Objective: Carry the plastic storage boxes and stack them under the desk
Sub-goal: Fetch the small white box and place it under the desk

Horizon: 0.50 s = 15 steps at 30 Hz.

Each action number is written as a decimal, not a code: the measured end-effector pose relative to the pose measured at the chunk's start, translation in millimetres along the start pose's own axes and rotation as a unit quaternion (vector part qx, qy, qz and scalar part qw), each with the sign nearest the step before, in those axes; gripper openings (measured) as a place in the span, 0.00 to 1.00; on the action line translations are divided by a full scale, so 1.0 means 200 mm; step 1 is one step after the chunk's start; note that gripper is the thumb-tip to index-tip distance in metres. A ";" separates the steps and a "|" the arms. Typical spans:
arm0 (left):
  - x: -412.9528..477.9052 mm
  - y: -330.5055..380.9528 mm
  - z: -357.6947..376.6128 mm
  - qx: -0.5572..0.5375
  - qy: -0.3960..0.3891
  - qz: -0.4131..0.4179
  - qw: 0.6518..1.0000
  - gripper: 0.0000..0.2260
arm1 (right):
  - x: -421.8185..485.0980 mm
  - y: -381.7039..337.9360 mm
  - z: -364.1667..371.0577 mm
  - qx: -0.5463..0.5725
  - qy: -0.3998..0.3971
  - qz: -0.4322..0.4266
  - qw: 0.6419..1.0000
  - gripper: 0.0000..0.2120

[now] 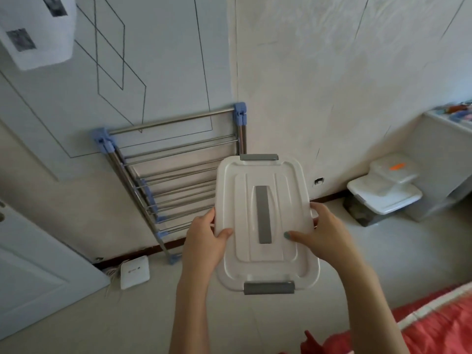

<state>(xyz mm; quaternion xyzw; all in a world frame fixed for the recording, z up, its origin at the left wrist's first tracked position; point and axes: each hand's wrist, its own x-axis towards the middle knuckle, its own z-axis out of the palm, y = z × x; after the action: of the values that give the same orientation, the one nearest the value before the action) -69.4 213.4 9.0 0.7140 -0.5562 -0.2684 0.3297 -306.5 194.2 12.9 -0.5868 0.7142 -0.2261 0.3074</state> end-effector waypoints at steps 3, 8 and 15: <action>0.11 0.10 0.11 -0.002 -0.024 0.011 1.000 0.23 | 0.11 0.07 -0.09 0.007 0.005 0.019 1.000 0.43; 0.31 0.24 0.29 -0.004 -0.066 0.038 0.997 0.23 | 0.28 0.18 -0.20 0.017 0.021 0.053 0.998 0.42; 0.68 0.45 0.60 0.015 -0.137 0.071 0.988 0.20 | 0.58 0.33 -0.35 0.026 0.065 0.118 0.991 0.41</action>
<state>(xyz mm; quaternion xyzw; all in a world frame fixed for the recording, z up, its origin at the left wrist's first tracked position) -181.8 47.0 -0.9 0.6339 -0.6497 -0.3312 0.2576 -416.4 92.2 -2.4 -0.4745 0.7908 -0.2444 0.2997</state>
